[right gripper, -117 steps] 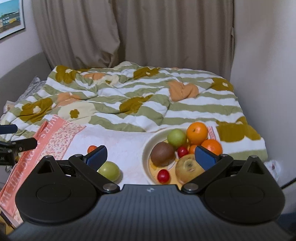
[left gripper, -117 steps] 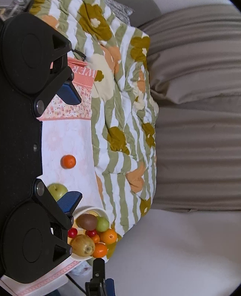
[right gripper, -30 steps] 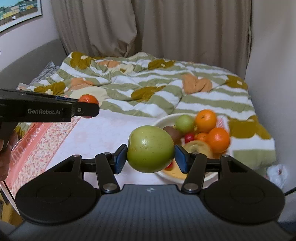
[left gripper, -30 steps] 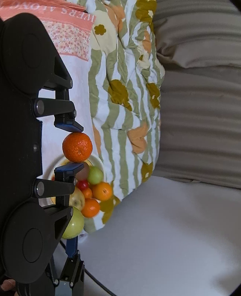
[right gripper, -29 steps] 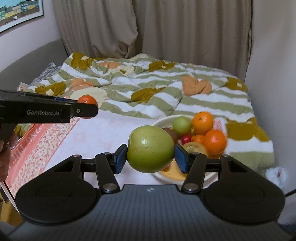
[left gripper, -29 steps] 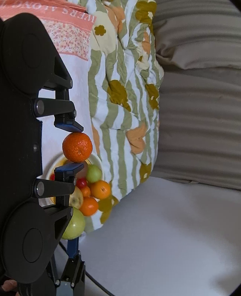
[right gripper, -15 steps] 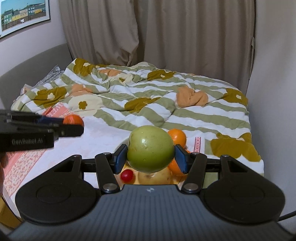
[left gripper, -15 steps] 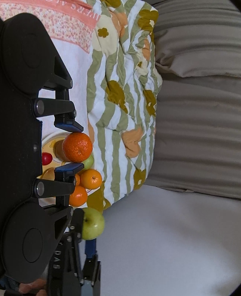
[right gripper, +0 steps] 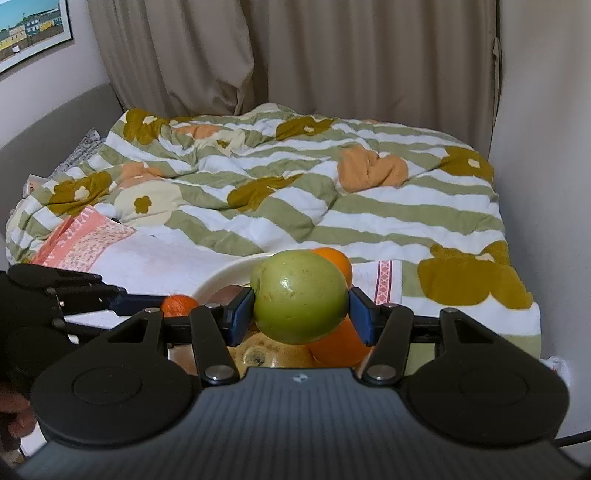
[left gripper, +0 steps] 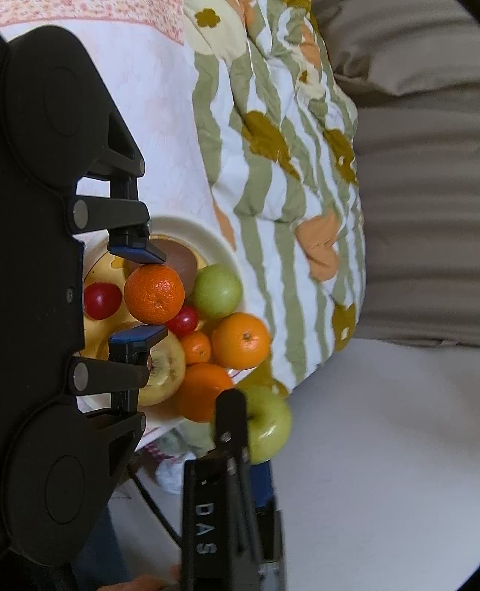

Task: Organize fruits
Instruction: 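Release the tangerine into the bowl while the right tool releases the green apple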

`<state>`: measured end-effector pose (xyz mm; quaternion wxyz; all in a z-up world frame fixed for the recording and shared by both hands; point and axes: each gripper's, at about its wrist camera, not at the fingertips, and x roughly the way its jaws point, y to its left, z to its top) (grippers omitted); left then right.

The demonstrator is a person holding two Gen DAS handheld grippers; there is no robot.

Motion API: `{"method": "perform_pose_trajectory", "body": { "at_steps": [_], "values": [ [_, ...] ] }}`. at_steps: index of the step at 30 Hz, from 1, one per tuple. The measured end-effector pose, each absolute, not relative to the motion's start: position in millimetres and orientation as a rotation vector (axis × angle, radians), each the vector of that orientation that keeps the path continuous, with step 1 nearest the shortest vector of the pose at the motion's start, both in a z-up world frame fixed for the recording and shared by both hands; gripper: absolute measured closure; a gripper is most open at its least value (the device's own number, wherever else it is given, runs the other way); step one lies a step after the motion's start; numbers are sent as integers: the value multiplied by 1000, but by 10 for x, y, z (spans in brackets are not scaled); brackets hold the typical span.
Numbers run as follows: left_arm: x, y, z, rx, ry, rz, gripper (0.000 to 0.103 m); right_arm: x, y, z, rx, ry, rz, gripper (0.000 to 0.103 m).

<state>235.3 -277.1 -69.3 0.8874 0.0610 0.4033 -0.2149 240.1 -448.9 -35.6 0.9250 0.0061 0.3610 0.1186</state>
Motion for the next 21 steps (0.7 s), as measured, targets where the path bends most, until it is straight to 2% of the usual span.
{"method": "perform_pose_trajectory", "body": {
  "at_steps": [6,7,9,11,15,21],
  "values": [
    [2398,-2900,-817,185,856,-463,62,2500,-4488,-441,20,761,240,32],
    [2390,-2905,-820,192,855,-461,57,2507,-4483,-446,21,763,240,32],
    [2359,-2899,-799,199,835,-454,26,2527,-4473,-454,19,766,244,32],
    [2354,-2881,-748,205,809,-440,17,2530,-4463,-457,17,768,247,32],
    [2308,-2779,-670,196,802,-411,12,2562,-4424,-451,12,767,261,32],
    [2226,-2520,-564,134,805,-343,9,2626,-4277,-485,-10,774,295,32]
  ]
}}
